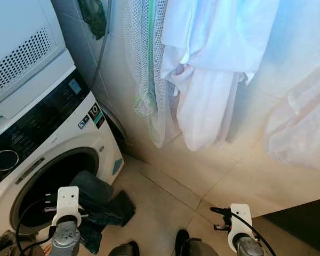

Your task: Clothes washing

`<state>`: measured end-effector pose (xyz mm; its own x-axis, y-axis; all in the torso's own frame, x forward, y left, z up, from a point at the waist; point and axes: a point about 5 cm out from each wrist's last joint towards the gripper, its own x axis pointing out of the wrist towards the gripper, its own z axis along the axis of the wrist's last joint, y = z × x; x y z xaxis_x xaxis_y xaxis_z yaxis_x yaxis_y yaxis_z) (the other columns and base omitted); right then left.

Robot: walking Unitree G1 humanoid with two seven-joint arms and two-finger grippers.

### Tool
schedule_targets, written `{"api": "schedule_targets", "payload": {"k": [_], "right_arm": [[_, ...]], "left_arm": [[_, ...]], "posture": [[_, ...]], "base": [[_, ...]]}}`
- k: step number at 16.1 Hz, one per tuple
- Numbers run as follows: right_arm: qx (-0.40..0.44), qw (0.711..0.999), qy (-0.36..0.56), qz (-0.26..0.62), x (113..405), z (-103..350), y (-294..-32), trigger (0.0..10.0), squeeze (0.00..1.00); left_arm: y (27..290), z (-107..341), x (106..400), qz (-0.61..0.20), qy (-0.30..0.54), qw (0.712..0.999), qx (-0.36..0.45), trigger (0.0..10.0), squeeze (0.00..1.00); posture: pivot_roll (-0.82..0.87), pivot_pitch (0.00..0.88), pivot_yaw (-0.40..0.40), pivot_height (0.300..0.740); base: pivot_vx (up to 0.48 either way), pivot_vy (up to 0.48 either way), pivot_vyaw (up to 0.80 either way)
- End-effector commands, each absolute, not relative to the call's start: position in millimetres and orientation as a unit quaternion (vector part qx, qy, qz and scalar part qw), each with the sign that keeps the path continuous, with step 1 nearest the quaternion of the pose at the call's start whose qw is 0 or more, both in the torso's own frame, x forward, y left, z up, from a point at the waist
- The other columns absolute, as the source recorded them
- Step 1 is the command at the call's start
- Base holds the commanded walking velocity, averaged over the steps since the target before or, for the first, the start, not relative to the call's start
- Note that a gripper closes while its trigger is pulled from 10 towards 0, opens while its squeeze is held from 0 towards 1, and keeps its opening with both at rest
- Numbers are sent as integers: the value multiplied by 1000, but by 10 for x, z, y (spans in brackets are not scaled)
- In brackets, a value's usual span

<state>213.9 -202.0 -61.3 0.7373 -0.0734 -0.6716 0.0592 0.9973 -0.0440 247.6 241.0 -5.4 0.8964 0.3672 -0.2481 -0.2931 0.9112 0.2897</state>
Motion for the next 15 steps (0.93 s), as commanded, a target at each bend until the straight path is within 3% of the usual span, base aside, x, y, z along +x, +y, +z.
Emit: {"api": "schedule_targets", "payload": {"k": [1, 15], "right_arm": [[-3, 928, 371, -40, 2061, -660, -2017, 10000, 0], [-6, 927, 373, -39, 2056, -665, -2010, 10000, 0]], "left_arm": [[2444, -63, 2429, 181, 146, 965, 121, 10000, 0], [2452, -59, 2431, 182, 146, 965, 121, 10000, 0]], "posture": [[70, 242, 34, 740], [73, 248, 31, 740]], "base": [[0, 0, 0], [0, 0, 0]]}}
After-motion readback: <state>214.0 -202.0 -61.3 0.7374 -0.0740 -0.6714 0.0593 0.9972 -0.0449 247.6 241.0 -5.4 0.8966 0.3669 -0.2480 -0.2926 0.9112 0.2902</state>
